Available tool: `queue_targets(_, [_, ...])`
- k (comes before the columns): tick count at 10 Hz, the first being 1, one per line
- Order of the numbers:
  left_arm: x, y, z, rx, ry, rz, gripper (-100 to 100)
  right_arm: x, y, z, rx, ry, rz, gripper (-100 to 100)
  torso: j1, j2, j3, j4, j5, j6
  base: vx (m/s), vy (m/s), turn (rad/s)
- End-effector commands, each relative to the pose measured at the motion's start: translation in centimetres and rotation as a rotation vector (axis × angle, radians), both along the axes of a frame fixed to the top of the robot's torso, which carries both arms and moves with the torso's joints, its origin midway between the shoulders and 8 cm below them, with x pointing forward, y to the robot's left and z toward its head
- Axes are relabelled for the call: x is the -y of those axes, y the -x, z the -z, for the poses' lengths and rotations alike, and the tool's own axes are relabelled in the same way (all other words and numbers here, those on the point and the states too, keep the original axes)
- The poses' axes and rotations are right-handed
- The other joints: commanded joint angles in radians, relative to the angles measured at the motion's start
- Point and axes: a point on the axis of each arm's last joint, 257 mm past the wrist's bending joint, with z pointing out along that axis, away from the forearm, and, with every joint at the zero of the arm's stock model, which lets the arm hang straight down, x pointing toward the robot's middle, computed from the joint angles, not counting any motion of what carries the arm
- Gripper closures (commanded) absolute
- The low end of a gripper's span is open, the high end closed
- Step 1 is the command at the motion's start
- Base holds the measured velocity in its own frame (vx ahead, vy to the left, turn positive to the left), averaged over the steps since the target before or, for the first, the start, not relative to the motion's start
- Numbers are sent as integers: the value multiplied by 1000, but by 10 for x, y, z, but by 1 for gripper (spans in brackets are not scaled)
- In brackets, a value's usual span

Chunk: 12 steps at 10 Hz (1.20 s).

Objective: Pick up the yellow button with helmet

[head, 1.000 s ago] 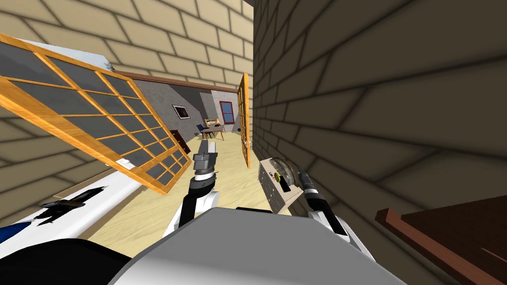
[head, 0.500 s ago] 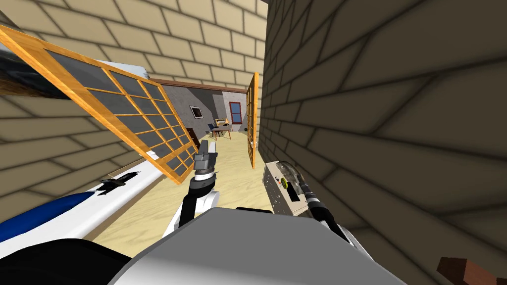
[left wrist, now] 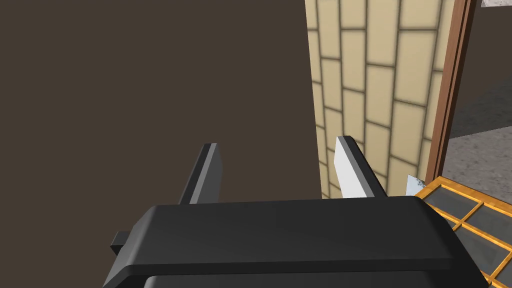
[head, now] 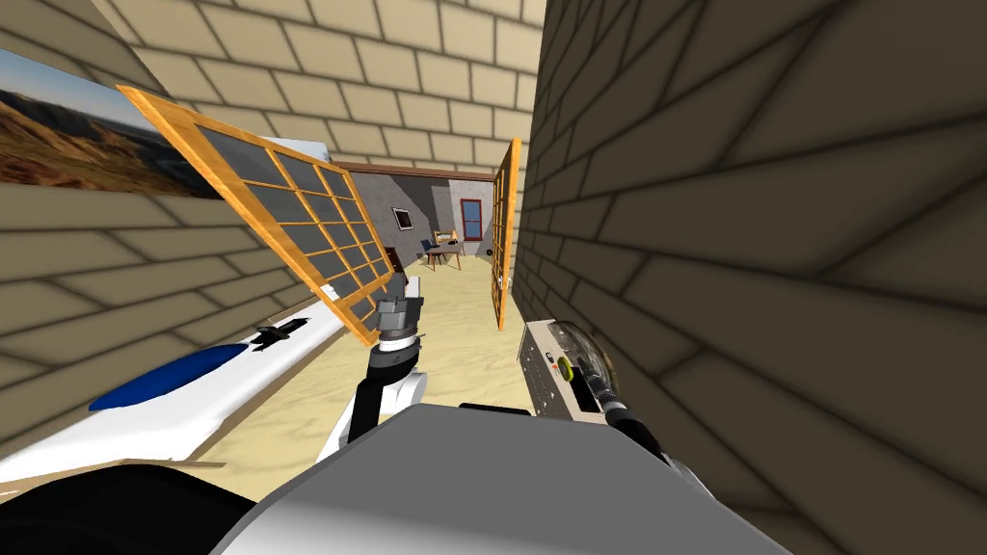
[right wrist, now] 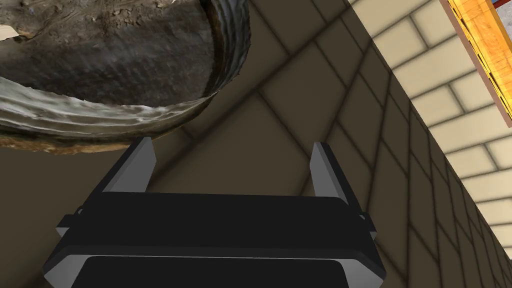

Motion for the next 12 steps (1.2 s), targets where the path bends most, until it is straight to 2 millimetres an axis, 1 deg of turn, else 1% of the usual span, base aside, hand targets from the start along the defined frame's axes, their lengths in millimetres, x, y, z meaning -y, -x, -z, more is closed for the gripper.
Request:
queue_targets(1, [0,0,0,0,0,0,0,8,9,17,-43,29,-4,-100,0,0,0,0,0,0,42,-7,111])
queue_targets(3, [0,0,0,0,0,0,0,20,33,47,-144,115,-39,-100,0,0,0,0,0,0,48,-3,227])
queue_targets(4, [0,0,0,0,0,0,0,22,35,50,-152,115,-36,-100,0,-1,0,0,0,0,37,-7,89])
queue_targets(6, [0,0,0,0,0,0,0,35,62,78,-254,199,-78,-100,1,1,0,0,0,0,39,1,218])
queue_targets(7, [0,0,0,0,0,0,0,40,73,88,-296,238,-103,-100,1,0,0,0,0,0,59,10,247])
queue_targets(8, [0,0,0,0,0,0,0,42,75,90,-301,238,-101,-100,1,-1,0,0,0,0,42,-1,85])
queue_targets(10, [0,0,0,0,0,0,0,54,101,110,-387,312,-149,-100,1,0,0,0,0,0,38,0,178])
queue_targets(12, [0,0,0,0,0,0,0,65,124,125,-460,375,-197,-100,1,0,0,0,0,0,47,-4,226])
